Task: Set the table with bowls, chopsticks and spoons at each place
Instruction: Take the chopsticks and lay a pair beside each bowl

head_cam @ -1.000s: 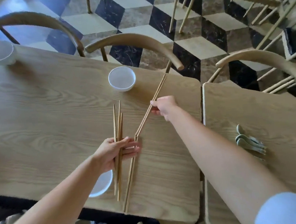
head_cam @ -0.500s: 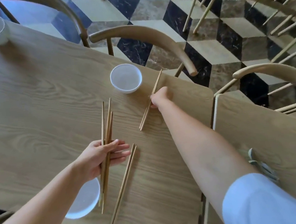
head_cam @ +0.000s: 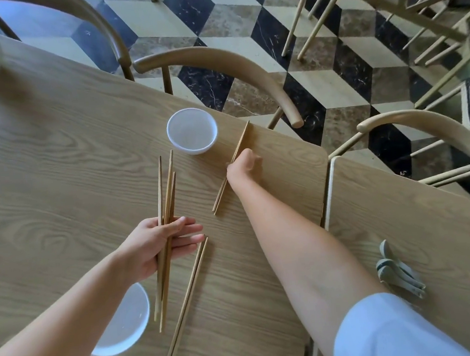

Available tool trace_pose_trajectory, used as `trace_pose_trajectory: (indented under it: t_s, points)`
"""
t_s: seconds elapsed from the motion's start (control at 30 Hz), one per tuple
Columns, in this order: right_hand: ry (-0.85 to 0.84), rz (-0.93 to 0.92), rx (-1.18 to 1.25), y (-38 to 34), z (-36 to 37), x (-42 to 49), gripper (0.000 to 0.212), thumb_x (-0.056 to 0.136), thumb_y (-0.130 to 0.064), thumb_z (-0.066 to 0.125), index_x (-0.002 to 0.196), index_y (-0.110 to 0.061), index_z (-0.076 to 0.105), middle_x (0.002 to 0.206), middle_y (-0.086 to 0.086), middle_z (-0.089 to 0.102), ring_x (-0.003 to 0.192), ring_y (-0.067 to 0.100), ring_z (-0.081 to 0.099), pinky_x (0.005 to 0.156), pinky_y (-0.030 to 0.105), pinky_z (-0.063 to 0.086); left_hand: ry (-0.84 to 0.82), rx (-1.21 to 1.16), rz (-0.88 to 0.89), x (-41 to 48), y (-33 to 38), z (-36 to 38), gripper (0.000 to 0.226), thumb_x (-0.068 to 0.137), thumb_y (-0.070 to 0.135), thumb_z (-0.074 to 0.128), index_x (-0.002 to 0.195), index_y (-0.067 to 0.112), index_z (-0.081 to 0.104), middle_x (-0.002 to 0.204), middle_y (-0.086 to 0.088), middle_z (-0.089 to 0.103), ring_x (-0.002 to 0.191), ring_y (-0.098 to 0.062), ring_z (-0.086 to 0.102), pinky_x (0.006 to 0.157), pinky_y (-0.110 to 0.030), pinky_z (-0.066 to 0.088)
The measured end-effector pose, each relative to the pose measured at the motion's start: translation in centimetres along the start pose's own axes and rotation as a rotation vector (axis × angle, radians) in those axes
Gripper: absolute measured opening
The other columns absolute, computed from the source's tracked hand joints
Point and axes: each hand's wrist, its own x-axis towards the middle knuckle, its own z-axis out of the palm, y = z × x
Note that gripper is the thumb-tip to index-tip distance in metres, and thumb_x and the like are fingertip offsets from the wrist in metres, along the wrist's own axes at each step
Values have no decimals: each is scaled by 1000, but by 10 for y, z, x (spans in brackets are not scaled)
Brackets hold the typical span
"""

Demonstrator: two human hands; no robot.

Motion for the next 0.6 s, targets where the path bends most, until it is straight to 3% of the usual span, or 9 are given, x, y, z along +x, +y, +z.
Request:
trace_pose_trajectory:
  t_s: [0.27, 0.43, 0.53, 0.6]
  points:
    - [69, -96, -22, 4, 9, -7, 19, 91, -16, 63, 104, -3, 66, 115, 11, 63, 105, 29, 62, 86, 31, 47, 2, 6, -2, -3, 1, 1, 26, 99, 11, 54, 114, -8, 63, 107, -22, 74, 90, -33, 76, 67, -34, 63]
    - [33, -13, 79, 3, 14, -6, 21, 93, -9, 49, 105, -1, 64, 109, 12, 64, 103, 31, 61, 75, 29, 42, 7, 2, -3, -4, 0, -3, 27, 99, 10, 54, 115, -9, 63, 107, -23, 74, 89, -33, 76, 68, -36, 64]
    - [39, -35, 105, -1, 16, -5, 23, 87, -3, 49, 103, 0, 65, 111, 12, 64, 104, 30, 61, 83, 30, 46, 13, -10, -4, -4, -3, -4, 25, 99, 10, 54, 113, -10, 63, 106, -23, 75, 87, -33, 76, 69, -37, 64]
    - [24, -43, 97, -2, 16, -6, 23, 89, -4, 49, 105, -1, 65, 111, 13, 63, 104, 31, 60, 79, 30, 44, 18, -11, -6, -5, -4, -6, 24, 99, 9, 54, 111, -9, 64, 105, -23, 75, 86, -33, 76, 71, -38, 64]
